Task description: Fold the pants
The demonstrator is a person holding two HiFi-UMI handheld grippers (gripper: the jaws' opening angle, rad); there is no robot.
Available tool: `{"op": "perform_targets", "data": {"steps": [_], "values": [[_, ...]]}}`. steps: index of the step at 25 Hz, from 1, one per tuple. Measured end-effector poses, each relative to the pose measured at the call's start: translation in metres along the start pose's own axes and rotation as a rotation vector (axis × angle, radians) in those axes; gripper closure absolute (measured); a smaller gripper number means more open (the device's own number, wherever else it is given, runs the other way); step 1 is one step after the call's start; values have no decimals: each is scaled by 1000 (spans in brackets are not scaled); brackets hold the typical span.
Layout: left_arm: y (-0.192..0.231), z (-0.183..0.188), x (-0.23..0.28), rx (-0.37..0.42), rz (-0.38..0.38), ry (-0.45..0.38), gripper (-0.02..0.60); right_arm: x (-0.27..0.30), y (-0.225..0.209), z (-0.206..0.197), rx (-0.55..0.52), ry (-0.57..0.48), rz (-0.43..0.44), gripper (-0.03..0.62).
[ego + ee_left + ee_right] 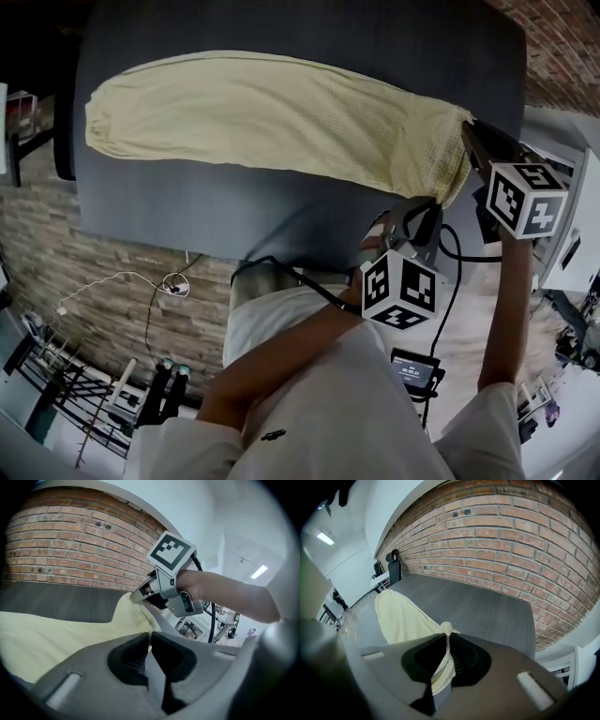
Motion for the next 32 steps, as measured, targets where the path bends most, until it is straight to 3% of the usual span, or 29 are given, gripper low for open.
{"op": "perform_targets", "data": {"steps": [6, 17, 21, 26, 29, 32], "values": [[55, -21, -35, -56, 73, 2, 555, 34, 52, 17, 49, 1, 35, 559], [154, -92, -61, -217, 164, 105, 554, 115, 127, 21, 43, 100, 46, 540], [181, -124, -70, -223, 236, 184, 554, 125, 159, 27, 36, 58, 87, 485], [190, -142, -84, -186, 324, 262, 544, 114, 157, 21, 20, 48, 41, 477], [197, -149, -93, -159, 402, 295, 543, 110, 144, 9, 32, 65, 5, 503], [199, -145, -100, -136, 425, 271, 543, 117, 137, -8, 41, 97, -7, 551]]}}
Point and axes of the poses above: the fingertips, and each gripper's own axes: x forward along the fingers, y to its left, z out of its top, the point moved 4 cm from there along -x, backward along the fingers, and after that the axes turned 10 degrees about x, right-handed, at the moved point
